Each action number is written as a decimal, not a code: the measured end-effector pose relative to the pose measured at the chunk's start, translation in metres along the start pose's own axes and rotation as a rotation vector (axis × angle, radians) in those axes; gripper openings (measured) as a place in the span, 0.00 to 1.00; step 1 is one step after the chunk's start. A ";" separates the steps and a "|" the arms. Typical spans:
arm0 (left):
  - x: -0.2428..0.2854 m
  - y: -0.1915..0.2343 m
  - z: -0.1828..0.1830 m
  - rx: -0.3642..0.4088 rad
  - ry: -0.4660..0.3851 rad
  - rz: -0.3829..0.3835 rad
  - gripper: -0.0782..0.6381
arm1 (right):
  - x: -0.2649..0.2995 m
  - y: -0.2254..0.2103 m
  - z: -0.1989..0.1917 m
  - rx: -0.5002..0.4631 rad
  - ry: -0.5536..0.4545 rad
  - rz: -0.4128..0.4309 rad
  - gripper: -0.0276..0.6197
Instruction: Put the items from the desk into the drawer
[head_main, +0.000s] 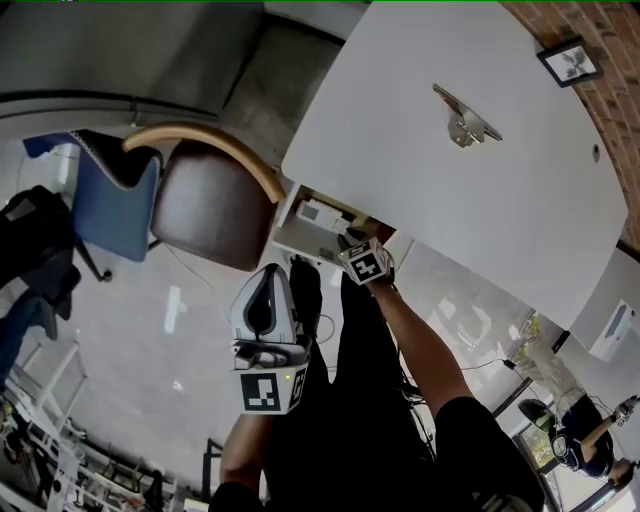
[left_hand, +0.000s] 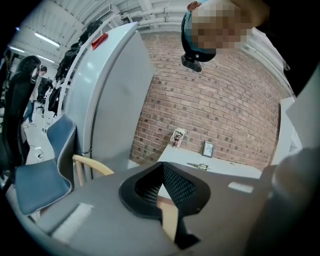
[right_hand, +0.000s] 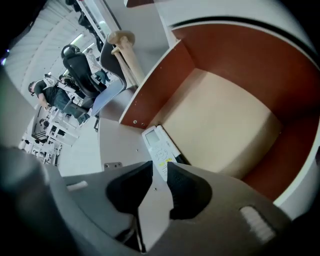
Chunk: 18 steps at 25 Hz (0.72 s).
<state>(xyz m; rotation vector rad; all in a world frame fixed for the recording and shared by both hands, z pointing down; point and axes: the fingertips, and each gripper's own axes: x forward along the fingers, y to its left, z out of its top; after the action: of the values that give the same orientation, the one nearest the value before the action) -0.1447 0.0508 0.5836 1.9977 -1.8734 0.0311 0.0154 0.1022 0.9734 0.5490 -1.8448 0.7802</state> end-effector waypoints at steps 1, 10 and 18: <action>-0.002 -0.002 0.003 0.000 -0.002 -0.002 0.14 | -0.007 0.003 0.003 0.002 -0.013 0.004 0.18; -0.018 -0.020 0.038 0.006 -0.026 -0.042 0.14 | -0.104 0.034 0.058 -0.004 -0.186 -0.006 0.05; -0.032 -0.043 0.090 0.025 -0.075 -0.089 0.14 | -0.217 0.054 0.119 -0.029 -0.392 -0.058 0.05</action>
<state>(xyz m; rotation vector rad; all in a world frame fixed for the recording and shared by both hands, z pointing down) -0.1294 0.0550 0.4806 2.1241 -1.8352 -0.0459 -0.0133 0.0574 0.7256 0.7760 -2.1826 0.6370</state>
